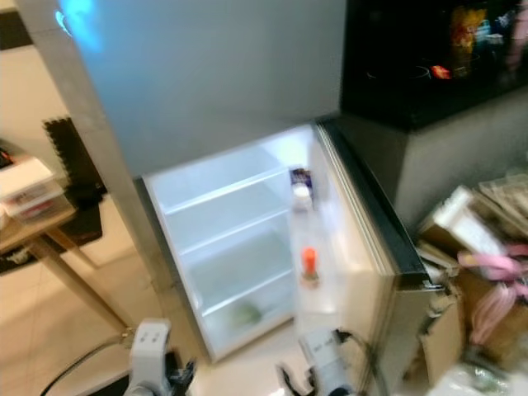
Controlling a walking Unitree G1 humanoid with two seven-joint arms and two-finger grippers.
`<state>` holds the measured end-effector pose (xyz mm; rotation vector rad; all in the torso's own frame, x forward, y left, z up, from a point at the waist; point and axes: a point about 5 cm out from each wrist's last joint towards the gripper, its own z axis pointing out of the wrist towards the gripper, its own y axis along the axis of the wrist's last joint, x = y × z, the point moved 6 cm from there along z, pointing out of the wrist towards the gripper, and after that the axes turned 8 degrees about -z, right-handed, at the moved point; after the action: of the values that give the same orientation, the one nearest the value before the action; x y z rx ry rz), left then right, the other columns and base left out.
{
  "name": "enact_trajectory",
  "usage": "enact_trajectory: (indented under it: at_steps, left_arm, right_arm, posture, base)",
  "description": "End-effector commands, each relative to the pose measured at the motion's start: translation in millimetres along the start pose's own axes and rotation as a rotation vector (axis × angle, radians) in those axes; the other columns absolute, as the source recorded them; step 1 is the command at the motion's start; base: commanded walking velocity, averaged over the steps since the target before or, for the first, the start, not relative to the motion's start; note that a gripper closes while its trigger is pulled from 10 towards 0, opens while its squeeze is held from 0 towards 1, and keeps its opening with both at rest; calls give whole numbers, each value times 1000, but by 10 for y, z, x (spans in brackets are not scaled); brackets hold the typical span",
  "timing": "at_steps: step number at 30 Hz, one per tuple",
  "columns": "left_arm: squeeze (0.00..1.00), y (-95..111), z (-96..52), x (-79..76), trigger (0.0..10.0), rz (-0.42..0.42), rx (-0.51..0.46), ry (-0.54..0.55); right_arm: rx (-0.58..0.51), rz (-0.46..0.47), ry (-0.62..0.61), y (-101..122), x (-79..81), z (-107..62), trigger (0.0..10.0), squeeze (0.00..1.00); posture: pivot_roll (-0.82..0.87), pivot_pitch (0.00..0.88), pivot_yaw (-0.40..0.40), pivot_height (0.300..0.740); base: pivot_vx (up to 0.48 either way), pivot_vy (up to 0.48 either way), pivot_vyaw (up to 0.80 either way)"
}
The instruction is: Restocking fridge
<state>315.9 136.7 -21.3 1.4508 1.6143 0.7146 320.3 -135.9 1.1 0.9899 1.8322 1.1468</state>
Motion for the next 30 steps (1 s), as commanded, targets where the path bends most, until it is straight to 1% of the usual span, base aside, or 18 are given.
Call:
enact_trajectory:
  at_steps: [1, 2, 5, 12, 16, 25, 26, 27, 30]
  left_arm:
    - [0, -67, -15, 27, 10000, 10, 28, 5]
    - [0, -64, -15, 17, 10000, 15, 29, 1]
    - [0, -65, -15, 8, 10000, 17, 32, -3]
    - [0, -29, 2, -19, 10000, 20, 18, 3]
    - [0, -5, 15, 47, 10000, -12, 17, 45]
    - [0, 18, 1, 55, 10000, -23, 8, 54]
    - [0, 18, -2, 53, 10000, -28, 7, 55]
    - [0, 18, -6, 52, 10000, -32, 5, 57]
    - [0, 19, -7, 53, 10000, -34, 4, 58]
  right_arm:
    - [23, 47, -6, -88, 54, -25, 10000, 0]
    - [22, 65, -23, -87, 24, -29, 10000, 0]
    - [19, 76, -36, -86, 2, -35, 10000, 0]
    - [9, 91, -51, -83, -9, -70, 10000, 0]
    - [3, 101, -59, -61, -28, -64, 10000, 0]
    - [-4, 109, -52, -33, -21, -56, 10000, 0]
    - [6, 99, -53, -50, -24, -61, 10000, 0]
    - [58, 82, -65, -146, -58, -80, 10000, 0]
    - [83, 80, -70, -192, -72, -89, 10000, 0]
  posture:
    - [-94, 102, 100, 740]
    - [-95, 108, 103, 740]
    - [-95, 108, 103, 740]
    - [-104, 128, 113, 740]
    - [-102, 142, 111, 740]
    - [-92, 152, 108, 740]
    - [-91, 152, 107, 740]
    - [-91, 151, 107, 740]
    - [-91, 151, 107, 740]
  base:
    - [0, 0, 0]
    - [0, 0, 0]
    - [0, 0, 0]
    - [0, -480, 0]
    - [0, 0, 0]
    - [0, 0, 0]
    - [0, 0, 0]
    - [0, 0, 0]
    - [0, 0, 0]
